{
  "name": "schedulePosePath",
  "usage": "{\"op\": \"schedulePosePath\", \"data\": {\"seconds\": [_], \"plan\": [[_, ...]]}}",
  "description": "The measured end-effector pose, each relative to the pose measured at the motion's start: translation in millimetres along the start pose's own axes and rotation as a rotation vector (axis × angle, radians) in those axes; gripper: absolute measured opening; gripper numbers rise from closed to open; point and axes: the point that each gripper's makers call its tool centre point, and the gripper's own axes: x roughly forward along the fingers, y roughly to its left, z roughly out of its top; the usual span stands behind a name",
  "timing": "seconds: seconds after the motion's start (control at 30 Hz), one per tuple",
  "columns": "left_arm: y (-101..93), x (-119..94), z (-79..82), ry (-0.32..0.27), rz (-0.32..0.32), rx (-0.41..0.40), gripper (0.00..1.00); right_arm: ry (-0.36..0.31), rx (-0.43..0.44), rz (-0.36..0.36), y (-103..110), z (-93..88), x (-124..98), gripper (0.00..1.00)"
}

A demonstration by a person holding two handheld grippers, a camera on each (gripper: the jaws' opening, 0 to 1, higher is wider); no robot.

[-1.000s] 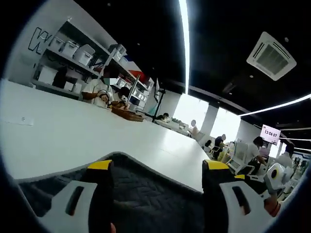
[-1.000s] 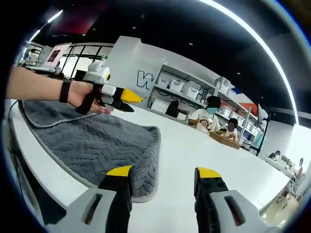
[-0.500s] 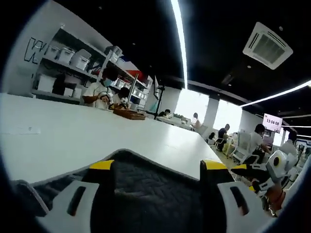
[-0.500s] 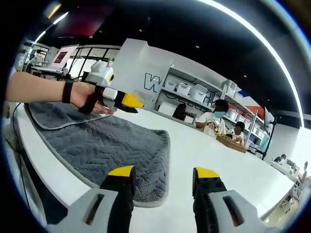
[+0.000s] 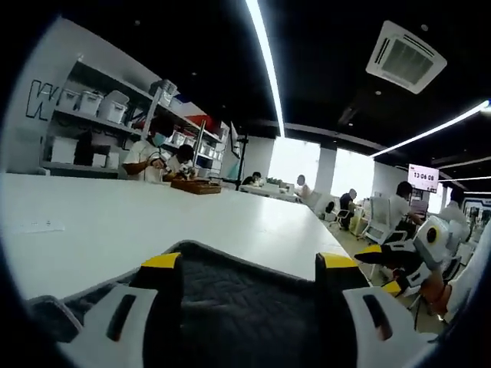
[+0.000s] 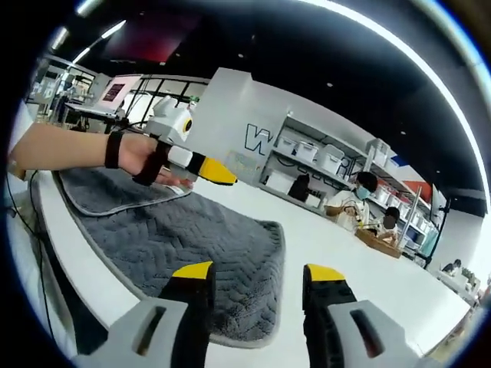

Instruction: Open the folded towel by lifting each exposed corner and separating the folded layers until the towel lies flat within the target outline without major curled edges

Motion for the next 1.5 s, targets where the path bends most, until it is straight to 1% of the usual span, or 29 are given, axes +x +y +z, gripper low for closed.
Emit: {"op": "schedulePosePath", "data": {"seconds": [0.03, 0.13, 0.2, 0.23, 0.27, 0.3, 0.33, 0.43, 0.47, 0.5, 0.57, 0.63, 0.7, 0.77, 0.97, 1.03, 1.07, 1.1, 1.13, 1.2, 1.27, 1.37, 1.5], "plan": [[-2.5, -2.0, 0.9, 0.0, -0.004, 0.016, 0.67, -0.005, 0.004, -0.001, -0.4, 1.8, -0.2, 0.43], [-7.8, -5.5, 2.0, -0.001, -0.008, 0.028, 0.67, -0.032, 0.008, -0.003, -1.2, 8.1, -1.2, 0.42], [-10.2, -9.0, -3.2, 0.036, -0.007, 0.051, 0.67, -0.057, 0.04, 0.018, 1.6, 12.2, -1.3, 0.42], [-12.1, -12.3, -5.3, 0.042, 0.001, 0.062, 0.66, -0.066, 0.062, 0.033, 3.6, 13.0, -0.9, 0.41], [-13.3, -14.5, -6.5, 0.05, 0.002, 0.063, 0.66, -0.08, 0.085, 0.011, 0.9, 13.7, -0.5, 0.4], [-14.7, -16.6, -6.8, 0.045, 0.007, 0.062, 0.65, -0.078, 0.062, 0.0, 0.4, 12.4, -0.3, 0.39], [-16.1, -18.1, -7.2, 0.041, 0.007, 0.066, 0.65, -0.062, 0.031, -0.013, -0.2, 10.4, 0.0, 0.4], [-18.9, -23.3, -9.3, 0.052, 0.0, 0.057, 0.65, -0.072, 0.043, 0.003, 4.3, 12.5, 1.7, 0.41], [-18.0, -25.2, -9.1, 0.055, -0.003, 0.056, 0.65, -0.075, 0.013, 0.005, 6.5, 13.4, 3.6, 0.41], [-18.5, -26.7, -9.7, 0.058, -0.001, 0.056, 0.65, -0.063, -0.005, -0.008, 6.4, 12.1, 5.3, 0.41], [-18.4, -32.5, -10.4, 0.054, 0.006, 0.055, 0.65, -0.063, -0.004, -0.003, 10.0, 12.8, 6.0, 0.42], [-21.0, -38.6, -9.1, 0.039, 0.006, 0.042, 0.64, -0.089, 0.009, 0.023, 15.7, 17.7, 7.1, 0.42], [-23.0, -43.2, -8.9, 0.037, 0.009, 0.044, 0.64, -0.09, 0.02, 0.031, 17.5, 18.7, 7.4, 0.42], [-24.1, -49.0, -7.1, 0.023, 0.014, 0.054, 0.64, -0.108, 0.037, 0.034, 17.8, 22.9, 7.5, 0.42], [-29.0, -62.3, -8.2, 0.033, 0.017, 0.064, 0.64, -0.134, 0.056, 0.061, 20.3, 30.5, 5.9, 0.42], [-30.9, -68.9, -3.1, 0.001, 0.023, 0.063, 0.64, -0.157, 0.06, 0.068, 21.7, 33.7, 6.0, 0.41], [-30.8, -71.8, -3.7, 0.008, 0.021, 0.058, 0.63, -0.16, 0.07, 0.077, 23.2, 33.7, 6.2, 0.41], [-30.4, -75.5, -7.4, 0.028, 0.029, 0.051, 0.62, -0.157, 0.099, 0.094, 26.3, 33.1, 6.3, 0.41], [-30.5, -78.1, -9.2, 0.037, 0.035, 0.047, 0.63, -0.159, 0.103, 0.098, 27.0, 33.5, 6.4, 0.42], [-38.2, -83.8, -10.8, 0.029, 0.026, 0.058, 0.65, -0.162, 0.093, 0.105, 29.0, 34.3, 7.0, 0.43], [-50.0, -87.4, -12.9, 0.022, 0.02, 0.067, 0.65, -0.156, 0.069, 0.112, 32.8, 34.2, 8.2, 0.42], [-54.2, -93.2, -13.9, 0.022, 0.018, 0.081, 0.65, -0.162, 0.067, 0.132, 38.1, 37.4, 8.6, 0.43], [-58.4, -101.0, -13.2, 0.025, 0.013, 0.115, 0.67, -0.171, 0.059, 0.14, 42.2, 42.1, 8.9, 0.42]]}}
